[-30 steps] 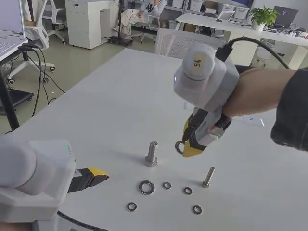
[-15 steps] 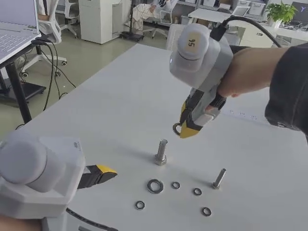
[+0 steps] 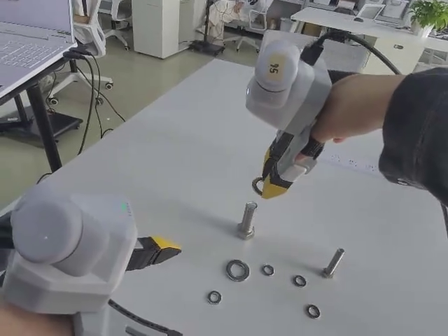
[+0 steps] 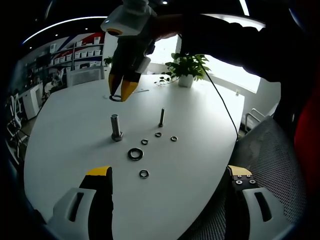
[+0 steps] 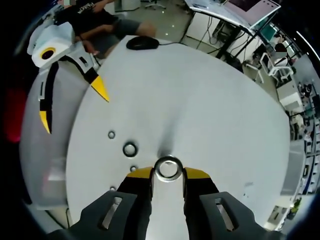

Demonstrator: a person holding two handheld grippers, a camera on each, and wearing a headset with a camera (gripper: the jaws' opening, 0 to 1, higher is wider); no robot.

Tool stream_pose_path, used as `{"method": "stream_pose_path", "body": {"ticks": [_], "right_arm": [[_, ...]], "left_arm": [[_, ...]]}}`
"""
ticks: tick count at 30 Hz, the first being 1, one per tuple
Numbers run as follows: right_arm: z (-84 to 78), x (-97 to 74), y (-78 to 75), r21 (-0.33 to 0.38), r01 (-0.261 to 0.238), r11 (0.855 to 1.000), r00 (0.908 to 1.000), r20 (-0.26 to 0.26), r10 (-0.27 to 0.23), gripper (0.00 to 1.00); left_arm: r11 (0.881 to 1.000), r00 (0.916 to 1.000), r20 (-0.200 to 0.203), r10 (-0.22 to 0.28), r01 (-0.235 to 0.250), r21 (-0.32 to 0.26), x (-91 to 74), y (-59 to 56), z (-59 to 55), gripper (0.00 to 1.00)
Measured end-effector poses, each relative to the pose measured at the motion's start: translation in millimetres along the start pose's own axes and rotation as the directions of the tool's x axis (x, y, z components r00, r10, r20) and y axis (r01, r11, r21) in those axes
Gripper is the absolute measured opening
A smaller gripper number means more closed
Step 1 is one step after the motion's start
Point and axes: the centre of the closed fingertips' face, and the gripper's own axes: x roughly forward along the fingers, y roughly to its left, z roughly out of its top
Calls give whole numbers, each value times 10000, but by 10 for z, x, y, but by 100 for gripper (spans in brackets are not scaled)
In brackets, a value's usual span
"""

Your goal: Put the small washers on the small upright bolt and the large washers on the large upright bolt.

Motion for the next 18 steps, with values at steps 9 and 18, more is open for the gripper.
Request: {"method": "stream_pose_path", "body": {"ticks": [9,18], "right_arm": [[-34,176,-41,-91,-308,9995,9992,-272,305,24],[-37,280,11,-244,-520,9983,9973,-524,507,24]], "left_arm": [[10000,10000,44,39,-39,-35,4,4,12,93],[10000,10000,54,26,-25,-74,6,-10,15,93]]}}
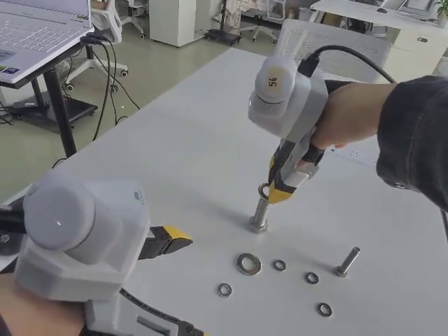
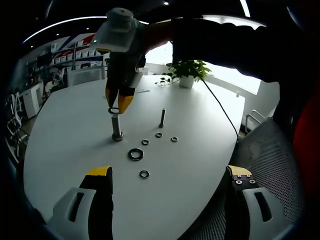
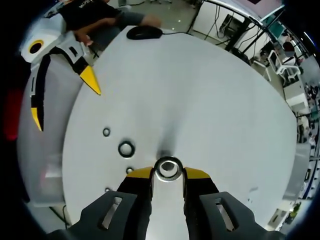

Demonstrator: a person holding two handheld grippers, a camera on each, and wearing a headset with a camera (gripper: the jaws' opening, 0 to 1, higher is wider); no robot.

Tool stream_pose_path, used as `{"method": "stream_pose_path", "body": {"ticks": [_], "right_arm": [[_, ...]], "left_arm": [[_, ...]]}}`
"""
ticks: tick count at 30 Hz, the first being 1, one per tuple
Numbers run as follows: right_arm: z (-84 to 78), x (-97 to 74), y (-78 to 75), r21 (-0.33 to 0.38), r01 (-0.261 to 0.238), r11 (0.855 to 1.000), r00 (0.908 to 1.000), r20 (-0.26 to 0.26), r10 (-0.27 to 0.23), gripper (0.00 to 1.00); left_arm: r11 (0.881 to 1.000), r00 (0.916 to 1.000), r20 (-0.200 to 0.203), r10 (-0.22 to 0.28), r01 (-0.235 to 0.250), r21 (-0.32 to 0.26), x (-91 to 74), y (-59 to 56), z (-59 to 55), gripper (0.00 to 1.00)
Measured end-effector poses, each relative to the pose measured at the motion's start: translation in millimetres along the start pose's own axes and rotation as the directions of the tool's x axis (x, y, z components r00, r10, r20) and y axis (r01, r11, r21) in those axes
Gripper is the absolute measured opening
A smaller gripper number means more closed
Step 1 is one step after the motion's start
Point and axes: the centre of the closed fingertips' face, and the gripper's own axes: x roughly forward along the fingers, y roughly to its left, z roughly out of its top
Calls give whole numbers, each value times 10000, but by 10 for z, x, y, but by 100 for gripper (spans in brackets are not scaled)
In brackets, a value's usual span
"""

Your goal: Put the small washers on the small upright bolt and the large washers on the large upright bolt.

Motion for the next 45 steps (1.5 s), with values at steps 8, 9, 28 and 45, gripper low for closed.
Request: {"method": "stream_pose_path", "body": {"ticks": [8,9,28,45], "right_arm": [[-17,88,63,-31,-126,9999,9998,-128,126,24],[-17,98,63,-27,-130,9999,9998,-128,129,24],[-8,309,88,-34,-360,9993,9986,-386,358,24],[-55,577,101,-8,-537,9986,9967,-617,536,24]], "left_arm": [[10000,10000,23,-10,10,-26,0,-35,-44,93],[10000,10000,40,-23,23,-42,-1,-43,-52,93],[9999,10000,63,-30,31,-100,-17,-41,-86,93],[9998,10000,44,2,-1,-180,-13,-17,-90,93]]}}
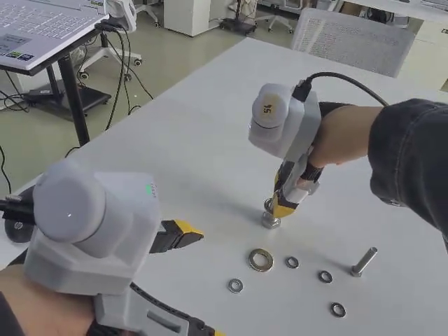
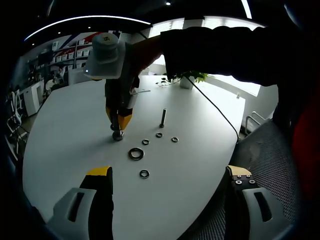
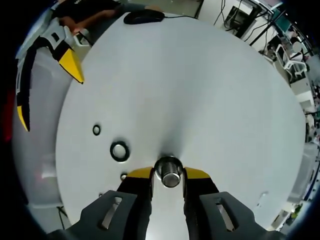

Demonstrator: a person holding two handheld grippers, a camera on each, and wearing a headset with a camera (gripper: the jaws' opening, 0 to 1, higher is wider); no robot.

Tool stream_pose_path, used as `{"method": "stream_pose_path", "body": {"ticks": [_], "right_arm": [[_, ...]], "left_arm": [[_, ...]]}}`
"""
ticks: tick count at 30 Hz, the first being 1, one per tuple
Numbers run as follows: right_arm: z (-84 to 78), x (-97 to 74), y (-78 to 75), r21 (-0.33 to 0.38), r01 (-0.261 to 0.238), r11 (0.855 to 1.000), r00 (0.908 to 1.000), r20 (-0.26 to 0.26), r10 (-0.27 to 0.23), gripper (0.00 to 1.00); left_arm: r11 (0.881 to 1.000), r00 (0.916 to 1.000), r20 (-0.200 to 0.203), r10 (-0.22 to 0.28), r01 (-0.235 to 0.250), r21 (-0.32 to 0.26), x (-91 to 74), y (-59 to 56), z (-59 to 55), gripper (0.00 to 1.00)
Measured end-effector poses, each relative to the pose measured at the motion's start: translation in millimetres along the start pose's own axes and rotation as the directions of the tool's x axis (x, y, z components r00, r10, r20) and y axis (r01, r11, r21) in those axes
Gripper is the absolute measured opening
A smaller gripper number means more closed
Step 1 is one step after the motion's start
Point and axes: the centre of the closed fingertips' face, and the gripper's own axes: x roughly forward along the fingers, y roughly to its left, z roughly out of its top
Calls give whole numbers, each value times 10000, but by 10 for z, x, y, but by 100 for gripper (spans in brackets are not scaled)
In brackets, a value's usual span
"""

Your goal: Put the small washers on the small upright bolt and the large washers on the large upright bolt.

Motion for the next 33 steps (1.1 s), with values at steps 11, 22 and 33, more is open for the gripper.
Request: {"method": "stream_pose_path", "body": {"ticks": [11,22,33], "right_arm": [[-49,132,-7,189,-27,9998,10000,4,27,24],[-60,174,-23,265,3,9996,10000,87,-5,24],[-99,179,3,241,-41,9997,10000,-15,41,27]], "left_arm": [[10000,10000,-5,5,-5,-38,6,1,3,93],[10000,10000,-41,-57,57,-55,12,-9,-3,93],[10000,10000,-60,-19,19,-45,4,-3,-6,92]]}}
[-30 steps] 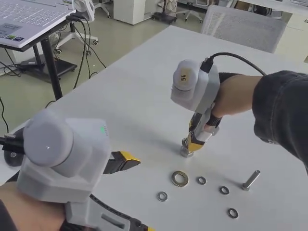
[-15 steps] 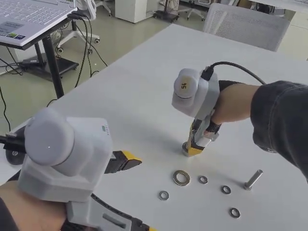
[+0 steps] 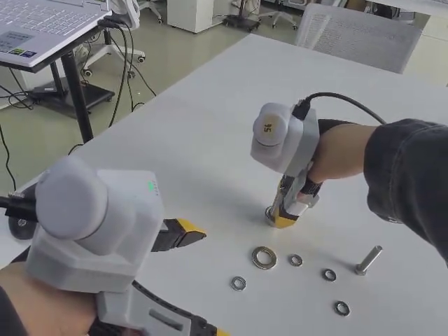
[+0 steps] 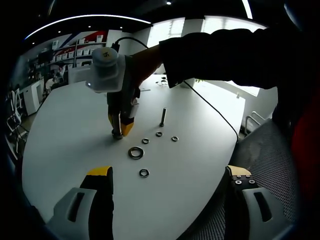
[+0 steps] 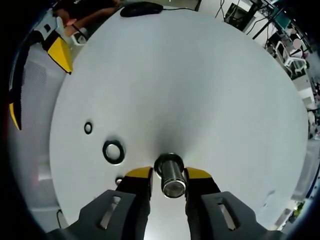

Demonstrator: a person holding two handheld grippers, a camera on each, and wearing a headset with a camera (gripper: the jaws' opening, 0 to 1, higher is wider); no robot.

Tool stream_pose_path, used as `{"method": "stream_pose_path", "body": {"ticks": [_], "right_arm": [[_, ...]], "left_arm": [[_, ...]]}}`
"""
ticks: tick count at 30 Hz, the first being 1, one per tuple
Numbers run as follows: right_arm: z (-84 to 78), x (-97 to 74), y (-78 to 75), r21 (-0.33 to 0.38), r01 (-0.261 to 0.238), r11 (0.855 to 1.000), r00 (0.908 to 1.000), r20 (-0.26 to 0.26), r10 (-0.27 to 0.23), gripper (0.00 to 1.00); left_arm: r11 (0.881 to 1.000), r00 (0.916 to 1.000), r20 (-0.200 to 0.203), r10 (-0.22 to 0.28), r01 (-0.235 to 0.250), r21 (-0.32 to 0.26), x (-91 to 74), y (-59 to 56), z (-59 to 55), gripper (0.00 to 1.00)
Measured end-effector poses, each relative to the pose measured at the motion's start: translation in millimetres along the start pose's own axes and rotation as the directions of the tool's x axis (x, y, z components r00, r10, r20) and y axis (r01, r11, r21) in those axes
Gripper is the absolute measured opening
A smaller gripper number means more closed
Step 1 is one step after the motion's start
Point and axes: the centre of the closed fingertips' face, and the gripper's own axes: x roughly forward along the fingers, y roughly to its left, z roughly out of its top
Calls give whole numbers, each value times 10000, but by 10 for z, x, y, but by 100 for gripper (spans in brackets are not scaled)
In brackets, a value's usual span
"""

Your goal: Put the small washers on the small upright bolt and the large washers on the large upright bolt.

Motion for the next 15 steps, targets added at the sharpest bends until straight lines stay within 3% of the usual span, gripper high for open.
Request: {"method": "stream_pose_path", "body": {"ticks": [15], "right_arm": [[-132,-45,-29,623,-2,9981,9995,302,-16,39]], "left_arm": [[10000,10000,-82,27,-27,40,-2,-1,-10,92]]}}
